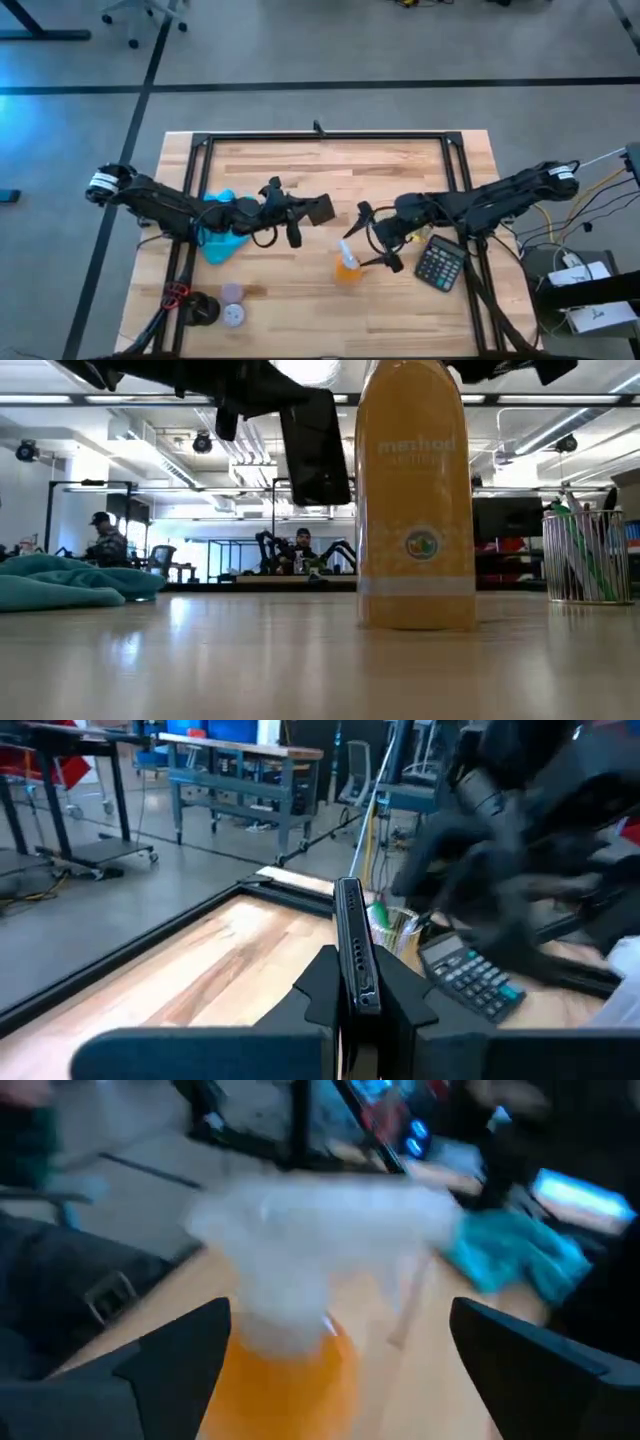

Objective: Apply microfiber cloth
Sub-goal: Spray the front and back of the black cellphone using the orange spray bottle

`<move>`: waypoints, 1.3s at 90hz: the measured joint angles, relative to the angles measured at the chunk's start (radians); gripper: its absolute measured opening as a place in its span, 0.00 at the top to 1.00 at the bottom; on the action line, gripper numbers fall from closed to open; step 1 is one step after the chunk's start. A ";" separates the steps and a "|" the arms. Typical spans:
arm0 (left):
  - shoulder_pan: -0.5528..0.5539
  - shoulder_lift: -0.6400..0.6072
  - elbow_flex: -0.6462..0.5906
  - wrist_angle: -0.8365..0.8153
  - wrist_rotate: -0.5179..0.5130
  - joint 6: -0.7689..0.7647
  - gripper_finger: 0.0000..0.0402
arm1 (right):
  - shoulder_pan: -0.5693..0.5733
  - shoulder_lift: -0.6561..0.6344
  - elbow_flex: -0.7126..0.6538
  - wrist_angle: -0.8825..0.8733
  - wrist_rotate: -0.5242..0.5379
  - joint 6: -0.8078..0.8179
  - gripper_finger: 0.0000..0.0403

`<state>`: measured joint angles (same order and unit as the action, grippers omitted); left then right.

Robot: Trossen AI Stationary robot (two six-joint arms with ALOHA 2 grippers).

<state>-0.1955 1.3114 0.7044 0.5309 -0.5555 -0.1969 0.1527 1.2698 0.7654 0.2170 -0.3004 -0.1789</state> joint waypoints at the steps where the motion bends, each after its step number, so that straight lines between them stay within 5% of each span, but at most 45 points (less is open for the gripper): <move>1: 0.000 -0.001 0.000 -0.001 0.000 -0.003 0.98 | -0.001 0.003 0.000 0.001 -0.001 -0.001 0.11; 72: -0.001 -0.029 0.000 0.021 0.001 0.061 0.98 | -0.010 0.105 0.000 0.149 0.006 0.073 0.11; 117: 0.078 -0.026 0.036 0.074 0.210 -0.041 0.98 | -0.009 0.129 0.000 0.208 0.074 0.095 0.11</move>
<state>-0.1177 1.2854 0.7406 0.6047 -0.3458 -0.2377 0.1436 1.3991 0.7650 0.4248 -0.2267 -0.0836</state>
